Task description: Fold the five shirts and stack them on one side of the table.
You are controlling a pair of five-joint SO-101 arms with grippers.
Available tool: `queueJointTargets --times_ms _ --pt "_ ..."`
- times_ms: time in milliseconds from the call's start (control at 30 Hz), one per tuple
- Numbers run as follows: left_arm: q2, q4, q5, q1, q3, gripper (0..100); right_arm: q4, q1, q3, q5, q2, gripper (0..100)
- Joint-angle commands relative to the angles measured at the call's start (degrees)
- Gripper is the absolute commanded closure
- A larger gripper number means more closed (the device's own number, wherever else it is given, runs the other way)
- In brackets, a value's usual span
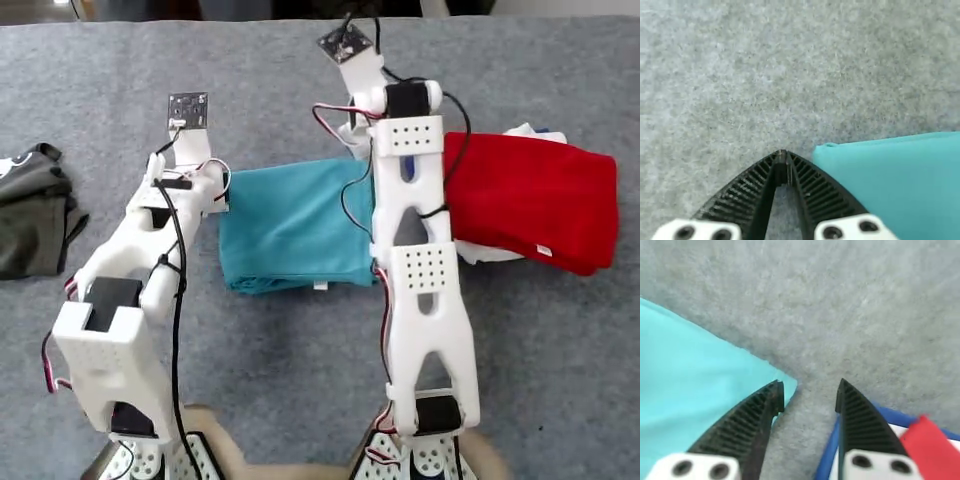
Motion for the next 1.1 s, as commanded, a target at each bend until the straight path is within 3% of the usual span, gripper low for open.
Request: queueJointTargets --times_ms 0,233,300,367,633,767,1067 --pt "-0.4 -0.1 0.3 -0.5 -3.0 97 -1.0 -0.8 -2.4 -0.4 -7.3 81.1" --pt "-0.4 0.4 0.4 -0.7 -3.1 97 -0.6 -0.6 -2.3 -0.4 -14.1 81.4" --pt "-0.4 0.4 0.3 -0.8 -3.0 97 1.4 -0.6 -2.1 -0.4 -15.9 87.3" --pt "-0.4 0.4 0.3 -0.8 -2.9 97 1.4 0.1 -1.7 -0.4 -17.4 99.6" --pt "-0.3 0.3 0.3 -0.8 -2.8 97 1.5 2.2 2.3 -9.0 -27.3 98.5" --pt "-0.3 0.2 0.4 -0.8 -2.8 97 1.5 1.2 16.5 -9.2 -37.2 98.5" --pt "-0.3 0.3 0.5 -0.8 -2.8 97 1.2 -2.9 68.2 -8.8 -61.4 98.5"
